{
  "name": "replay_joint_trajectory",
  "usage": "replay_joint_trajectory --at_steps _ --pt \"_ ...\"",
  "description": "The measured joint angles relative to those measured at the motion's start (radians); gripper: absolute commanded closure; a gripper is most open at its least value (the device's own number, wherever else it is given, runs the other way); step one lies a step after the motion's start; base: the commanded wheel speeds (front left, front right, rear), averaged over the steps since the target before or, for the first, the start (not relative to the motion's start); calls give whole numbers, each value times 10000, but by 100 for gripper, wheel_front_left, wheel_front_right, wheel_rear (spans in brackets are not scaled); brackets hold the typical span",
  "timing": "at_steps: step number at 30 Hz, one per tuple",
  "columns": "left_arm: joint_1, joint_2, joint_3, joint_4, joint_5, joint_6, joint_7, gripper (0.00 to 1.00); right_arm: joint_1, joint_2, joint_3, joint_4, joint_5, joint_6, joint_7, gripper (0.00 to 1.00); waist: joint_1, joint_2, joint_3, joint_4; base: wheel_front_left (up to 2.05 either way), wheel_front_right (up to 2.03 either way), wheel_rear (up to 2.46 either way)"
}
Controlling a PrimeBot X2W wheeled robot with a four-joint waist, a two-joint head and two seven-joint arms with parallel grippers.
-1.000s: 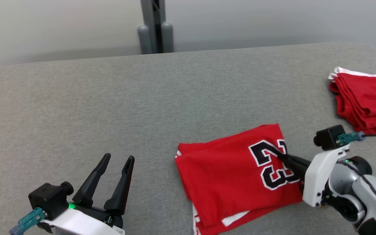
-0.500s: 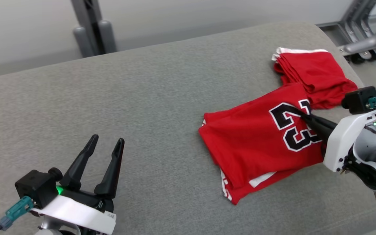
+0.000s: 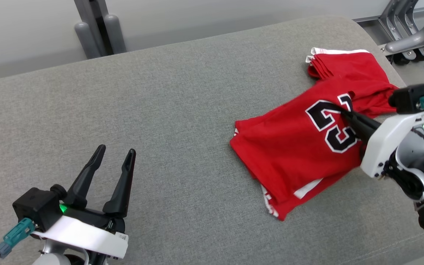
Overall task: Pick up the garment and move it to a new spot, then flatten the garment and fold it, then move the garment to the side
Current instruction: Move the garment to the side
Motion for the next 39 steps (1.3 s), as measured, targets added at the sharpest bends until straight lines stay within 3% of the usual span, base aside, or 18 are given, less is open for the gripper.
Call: replay_joint_trajectory --at_steps 10,15,31,39 --pt "4 0 -90 288 261 159 -182 0 -1440 792 -690 610 -779 2 397 100 0 0 -232 202 0 0 0" --pt "3 -35 -144 316 261 157 -213 0 -2176 880 -1091 1281 -1124 2 545 100 0 0 -188 381 0 0 0" --pt "-299 104 -127 -2 299 176 -144 0 -3452 -253 -2161 3037 -2157 2 -6 100 0 0 502 805 0 0 0" --pt "-371 263 -127 -194 339 249 27 0 -3722 -652 -2669 4566 -3789 2 -1068 100 0 0 915 1090 0 0 0"
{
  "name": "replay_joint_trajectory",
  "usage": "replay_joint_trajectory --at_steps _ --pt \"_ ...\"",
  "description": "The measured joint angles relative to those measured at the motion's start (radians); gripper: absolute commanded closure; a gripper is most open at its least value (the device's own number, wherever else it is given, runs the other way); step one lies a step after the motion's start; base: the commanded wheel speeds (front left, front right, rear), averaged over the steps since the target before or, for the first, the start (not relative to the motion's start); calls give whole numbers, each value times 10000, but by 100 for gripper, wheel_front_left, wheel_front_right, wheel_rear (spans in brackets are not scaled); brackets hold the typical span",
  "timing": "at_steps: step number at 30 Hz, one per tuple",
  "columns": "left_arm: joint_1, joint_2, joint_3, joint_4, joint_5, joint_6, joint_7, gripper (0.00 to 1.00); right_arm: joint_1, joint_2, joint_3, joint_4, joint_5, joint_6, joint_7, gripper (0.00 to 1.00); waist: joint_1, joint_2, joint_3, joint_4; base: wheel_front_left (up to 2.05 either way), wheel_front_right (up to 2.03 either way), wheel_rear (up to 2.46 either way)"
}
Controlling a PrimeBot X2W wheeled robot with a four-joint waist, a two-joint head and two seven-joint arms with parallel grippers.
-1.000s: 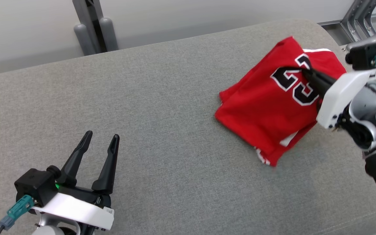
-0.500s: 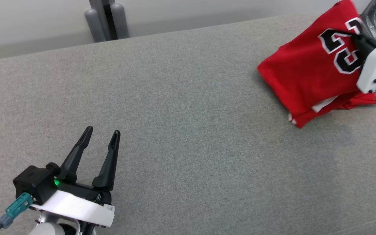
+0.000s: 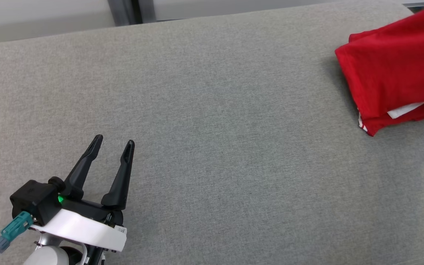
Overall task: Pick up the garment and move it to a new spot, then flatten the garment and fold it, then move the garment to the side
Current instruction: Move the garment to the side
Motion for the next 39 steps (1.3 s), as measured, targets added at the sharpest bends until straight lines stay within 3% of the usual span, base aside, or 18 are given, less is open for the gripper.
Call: replay_joint_trajectory --at_steps 9,16,17,18,19,20,21,31,39 --pt "-106 105 -46 -153 79 61 117 0 -444 109 -1348 1944 -2349 0 -997 100 0 0 429 400 0 0 0" --pt "-156 150 -65 -228 98 90 190 0 -629 219 -2161 2383 -4295 0 -1174 100 0 0 679 552 0 0 0" --pt "-156 150 -81 -226 104 90 197 0 -639 257 -2255 2374 -4642 0 -1172 84 0 0 704 565 0 0 0" --pt "-158 148 -96 -226 113 90 199 0 -643 303 -2347 2351 -4924 0 -1170 59 0 0 729 577 0 0 0" --pt "-167 142 -111 -226 113 90 199 0 -643 372 -2462 2324 -5179 0 -1172 25 0 0 752 587 0 0 0" --pt "-171 138 -123 -222 113 90 199 0 -643 443 -2558 2276 -5396 0 -1187 25 0 0 771 596 0 0 0" --pt "-177 138 -130 -215 115 90 199 0 -643 514 -2629 2230 -5680 0 -1198 0 0 0 782 601 0 0 0" --pt "-181 159 -157 -182 113 119 199 0 -635 1066 -3430 2079 -6999 0 -1289 0 0 0 824 551 0 0 0" --pt "-216 163 -182 -117 107 115 176 0 -650 1421 -3870 2167 -7216 0 -1827 0 0 0 696 483 0 0 0"
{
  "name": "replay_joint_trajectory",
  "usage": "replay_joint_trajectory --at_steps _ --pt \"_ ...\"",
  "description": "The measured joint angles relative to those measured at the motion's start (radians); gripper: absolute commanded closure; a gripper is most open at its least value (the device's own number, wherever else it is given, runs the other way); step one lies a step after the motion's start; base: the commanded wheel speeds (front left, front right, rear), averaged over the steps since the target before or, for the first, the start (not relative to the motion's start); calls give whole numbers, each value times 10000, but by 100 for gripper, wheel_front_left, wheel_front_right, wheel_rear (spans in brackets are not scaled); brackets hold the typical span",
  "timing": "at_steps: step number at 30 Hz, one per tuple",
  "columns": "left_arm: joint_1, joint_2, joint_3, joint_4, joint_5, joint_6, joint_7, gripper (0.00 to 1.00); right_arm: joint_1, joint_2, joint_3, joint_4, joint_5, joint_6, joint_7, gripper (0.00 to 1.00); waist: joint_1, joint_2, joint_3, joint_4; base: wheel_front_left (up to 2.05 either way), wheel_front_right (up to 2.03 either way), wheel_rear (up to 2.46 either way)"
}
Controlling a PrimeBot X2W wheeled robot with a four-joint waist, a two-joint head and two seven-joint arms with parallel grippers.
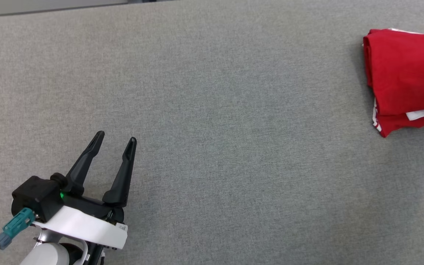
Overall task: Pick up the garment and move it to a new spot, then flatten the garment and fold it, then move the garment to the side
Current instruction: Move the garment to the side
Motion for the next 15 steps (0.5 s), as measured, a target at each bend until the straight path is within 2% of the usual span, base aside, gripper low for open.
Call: replay_joint_trajectory --at_steps 6,15 --pt "-1 -274 337 167 -401 81 -345 0 -247 773 -67 155 454 0 -943 0 0 0 -490 -134 0 0 0" --pt "-174 -483 1095 708 -784 186 -951 0 -453 1837 740 435 1743 0 -2414 0 0 0 -1389 -455 0 0 0"
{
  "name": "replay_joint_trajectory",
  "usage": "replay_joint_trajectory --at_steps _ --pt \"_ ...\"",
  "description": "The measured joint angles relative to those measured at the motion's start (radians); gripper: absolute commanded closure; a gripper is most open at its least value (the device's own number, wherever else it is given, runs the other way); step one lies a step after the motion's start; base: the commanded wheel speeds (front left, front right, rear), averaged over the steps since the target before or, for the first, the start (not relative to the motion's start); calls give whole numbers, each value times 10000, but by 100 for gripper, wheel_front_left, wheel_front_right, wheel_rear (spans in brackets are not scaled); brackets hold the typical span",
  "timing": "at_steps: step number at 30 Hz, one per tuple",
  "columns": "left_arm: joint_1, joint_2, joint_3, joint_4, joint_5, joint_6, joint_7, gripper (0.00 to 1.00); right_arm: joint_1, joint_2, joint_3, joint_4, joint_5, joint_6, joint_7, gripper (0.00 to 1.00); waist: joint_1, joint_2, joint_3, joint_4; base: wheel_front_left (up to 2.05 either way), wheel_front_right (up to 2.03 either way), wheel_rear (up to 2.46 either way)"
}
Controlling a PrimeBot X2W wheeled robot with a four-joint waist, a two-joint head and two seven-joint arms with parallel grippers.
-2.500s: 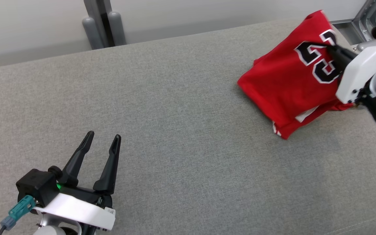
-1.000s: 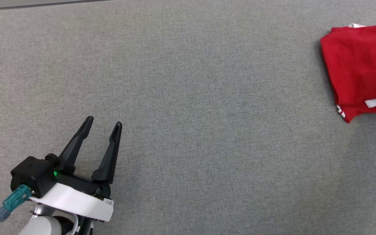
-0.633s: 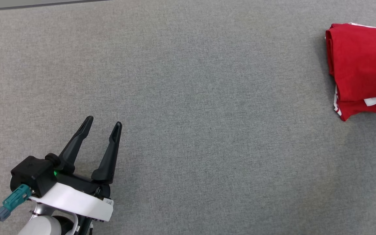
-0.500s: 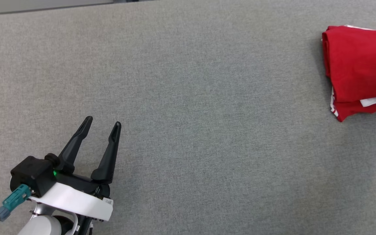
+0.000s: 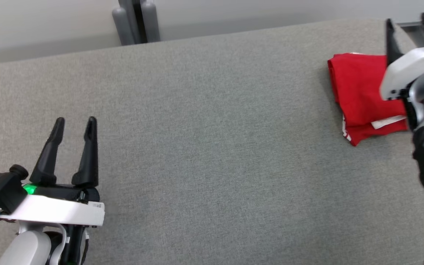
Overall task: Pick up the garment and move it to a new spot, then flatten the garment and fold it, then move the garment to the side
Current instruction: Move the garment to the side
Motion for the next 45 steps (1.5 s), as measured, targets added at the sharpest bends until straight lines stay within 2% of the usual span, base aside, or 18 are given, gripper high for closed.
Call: replay_joint_trajectory --at_steps 3,7,17,28,36,45 --pt "11 -52 221 341 0 142 -148 0 286 476 232 -201 658 0 -174 0 0 0 -299 -92 0 0 0" --pt "260 -232 472 704 130 330 -334 0 1160 736 606 -830 1593 0 -261 0 0 1 -711 -160 0 0 0" --pt "1479 -466 656 1087 1012 685 -470 0 4833 1112 1453 -4395 2869 0 -286 0 0 0 -1579 -178 0 0 0" --pt "2493 -886 773 1292 1685 752 -493 0 7784 1149 2034 -7156 4245 0 12 0 0 0 -1986 0 0 0 0" --pt "2815 -1277 1172 1434 2015 646 -493 0 8255 1151 2290 -7944 4305 0 499 0 0 0 -2036 222 0 0 0" --pt "2817 -1498 1404 1593 2299 353 -493 0 8310 1152 2301 -8146 4357 0 600 0 0 0 -2067 514 0 0 0"
